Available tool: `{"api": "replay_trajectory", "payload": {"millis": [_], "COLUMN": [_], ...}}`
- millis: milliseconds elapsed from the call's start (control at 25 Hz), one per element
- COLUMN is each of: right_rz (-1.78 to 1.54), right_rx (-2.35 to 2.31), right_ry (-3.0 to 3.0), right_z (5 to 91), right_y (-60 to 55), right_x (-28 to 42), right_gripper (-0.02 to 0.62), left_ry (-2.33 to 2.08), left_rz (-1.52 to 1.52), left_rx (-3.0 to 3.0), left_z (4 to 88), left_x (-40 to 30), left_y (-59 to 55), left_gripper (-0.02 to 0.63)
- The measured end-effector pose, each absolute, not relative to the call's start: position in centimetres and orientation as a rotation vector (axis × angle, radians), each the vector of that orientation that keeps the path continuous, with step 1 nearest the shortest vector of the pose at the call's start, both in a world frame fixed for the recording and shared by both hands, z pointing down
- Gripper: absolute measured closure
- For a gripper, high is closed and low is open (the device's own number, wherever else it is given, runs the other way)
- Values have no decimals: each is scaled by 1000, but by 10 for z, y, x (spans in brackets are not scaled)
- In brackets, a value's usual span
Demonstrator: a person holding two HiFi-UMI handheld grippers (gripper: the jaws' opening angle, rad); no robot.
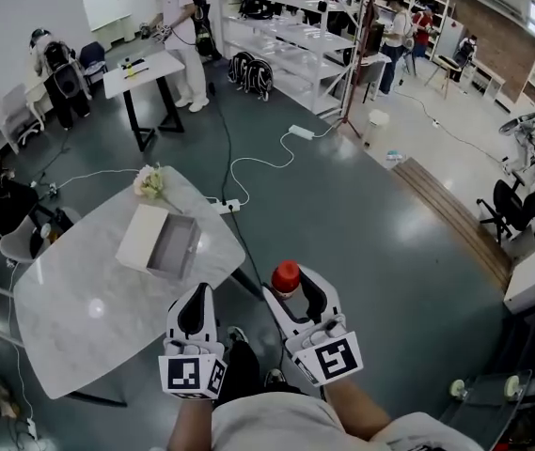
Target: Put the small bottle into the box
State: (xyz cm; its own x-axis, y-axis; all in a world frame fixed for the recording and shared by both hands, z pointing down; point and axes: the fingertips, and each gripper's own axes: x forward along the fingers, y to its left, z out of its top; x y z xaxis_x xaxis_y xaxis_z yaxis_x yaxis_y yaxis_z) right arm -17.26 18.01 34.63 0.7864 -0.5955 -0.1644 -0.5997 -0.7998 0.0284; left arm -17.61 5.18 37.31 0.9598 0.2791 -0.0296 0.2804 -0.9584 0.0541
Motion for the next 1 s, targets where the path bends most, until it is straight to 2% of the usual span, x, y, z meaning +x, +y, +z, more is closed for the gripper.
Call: {"api": "replay_trajectory", "payload": {"millis": [400, 1000], "right_rz": [218, 171], "right_rx": [-2930, -2901], "right_ry": [1002, 1054], "right_z": [358, 356], "right_y": [172, 90], "right_x": [-92, 102], "right_gripper": [360, 360], "left_ry": [480, 524], "left_rz": [-11, 54], "left_rx": [3039, 3026], "left_z": [387, 390], "left_x": [-84, 115], "left_y": [53, -15], "left_gripper": [583, 583]}}
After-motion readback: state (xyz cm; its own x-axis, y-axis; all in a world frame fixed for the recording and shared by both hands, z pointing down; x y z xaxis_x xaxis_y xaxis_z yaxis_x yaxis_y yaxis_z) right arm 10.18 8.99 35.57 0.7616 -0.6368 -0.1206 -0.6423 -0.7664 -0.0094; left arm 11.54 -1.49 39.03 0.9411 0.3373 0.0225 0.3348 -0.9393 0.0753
